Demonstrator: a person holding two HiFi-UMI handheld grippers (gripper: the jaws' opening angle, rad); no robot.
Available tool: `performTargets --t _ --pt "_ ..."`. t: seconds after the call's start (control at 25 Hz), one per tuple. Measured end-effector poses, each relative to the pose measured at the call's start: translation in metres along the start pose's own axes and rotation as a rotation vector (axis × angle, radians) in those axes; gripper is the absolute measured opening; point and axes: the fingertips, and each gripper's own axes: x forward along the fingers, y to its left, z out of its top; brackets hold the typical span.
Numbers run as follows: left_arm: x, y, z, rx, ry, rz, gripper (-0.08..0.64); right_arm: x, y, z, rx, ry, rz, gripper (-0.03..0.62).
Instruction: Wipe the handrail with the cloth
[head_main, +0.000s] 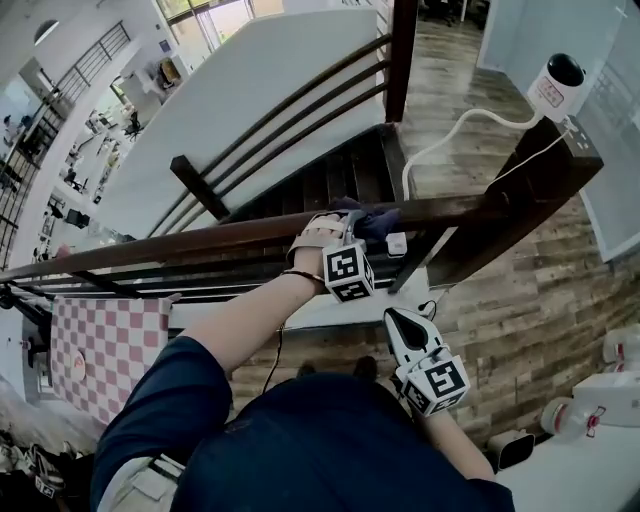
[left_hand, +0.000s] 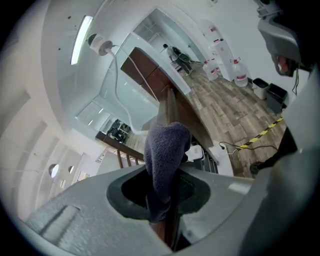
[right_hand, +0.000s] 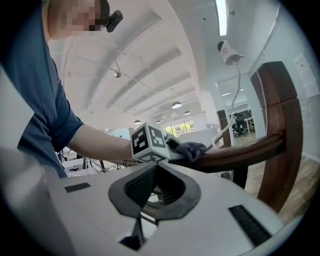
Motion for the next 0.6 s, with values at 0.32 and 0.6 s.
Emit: performTargets --t 0.32,0.6 --pt "-0.054 0.022 -0.116 -0.123 0.110 0.072 0.089 0.037 0.046 0.006 -0.040 0.035 0.079 0.011" --pt "-0.094 0.035 -0.204 -0.212 0.221 0.142 0.089 0.072 0.081 0.010 -0.078 0.057 0.184 0.011"
